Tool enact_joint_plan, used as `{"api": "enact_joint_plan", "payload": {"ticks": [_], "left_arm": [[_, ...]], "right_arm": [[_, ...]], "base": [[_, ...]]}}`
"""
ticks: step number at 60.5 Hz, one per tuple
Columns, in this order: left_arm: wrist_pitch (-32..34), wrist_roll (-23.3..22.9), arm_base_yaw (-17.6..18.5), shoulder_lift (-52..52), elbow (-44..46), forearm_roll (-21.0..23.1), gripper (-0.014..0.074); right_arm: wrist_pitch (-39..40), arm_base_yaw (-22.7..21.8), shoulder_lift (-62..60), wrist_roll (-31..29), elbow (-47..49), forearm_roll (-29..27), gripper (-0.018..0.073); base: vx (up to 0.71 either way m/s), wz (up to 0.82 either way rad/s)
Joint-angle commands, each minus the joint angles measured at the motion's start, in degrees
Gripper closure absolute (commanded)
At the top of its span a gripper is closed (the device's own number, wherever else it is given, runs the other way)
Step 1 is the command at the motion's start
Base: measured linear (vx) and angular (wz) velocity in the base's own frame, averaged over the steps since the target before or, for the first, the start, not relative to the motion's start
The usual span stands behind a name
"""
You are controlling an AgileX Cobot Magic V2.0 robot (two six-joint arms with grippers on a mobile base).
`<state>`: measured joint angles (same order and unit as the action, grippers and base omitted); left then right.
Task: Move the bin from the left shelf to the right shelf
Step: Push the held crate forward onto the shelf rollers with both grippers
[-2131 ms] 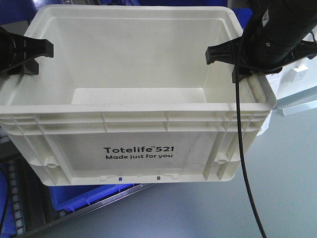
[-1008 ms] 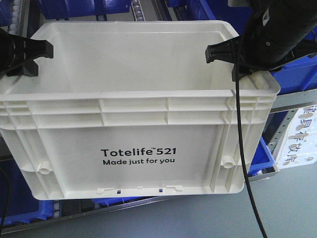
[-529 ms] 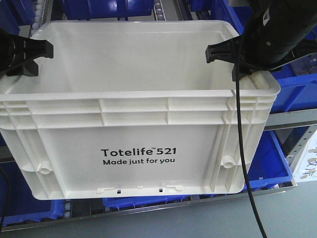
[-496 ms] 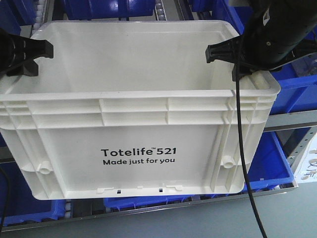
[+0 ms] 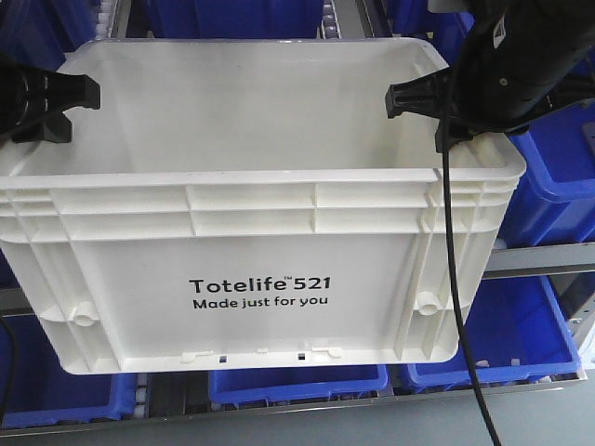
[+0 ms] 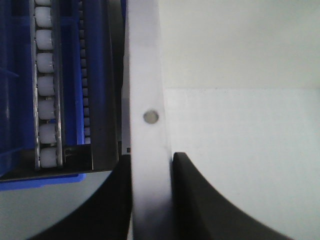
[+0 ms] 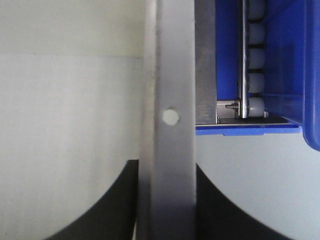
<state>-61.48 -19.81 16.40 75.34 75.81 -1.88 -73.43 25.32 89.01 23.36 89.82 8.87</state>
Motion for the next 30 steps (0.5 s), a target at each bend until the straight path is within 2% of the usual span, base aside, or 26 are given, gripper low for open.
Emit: {"api": "enact_joint_plan", "payload": {"ticks": [1, 30], "left_arm": [[6.21, 1.60, 0.44, -2.57, 2.41, 0.91, 0.0505], [6.21, 1.60, 0.44, -2.57, 2.41, 0.91, 0.0505]], "right_arm": [[1.85, -0.27, -2.39, 0.02, 2.33, 3.06, 0.0567], [1.85, -0.27, -2.39, 0.02, 2.33, 3.06, 0.0567]], "base": [[0.06, 0.07], [0.02, 0.04]]}}
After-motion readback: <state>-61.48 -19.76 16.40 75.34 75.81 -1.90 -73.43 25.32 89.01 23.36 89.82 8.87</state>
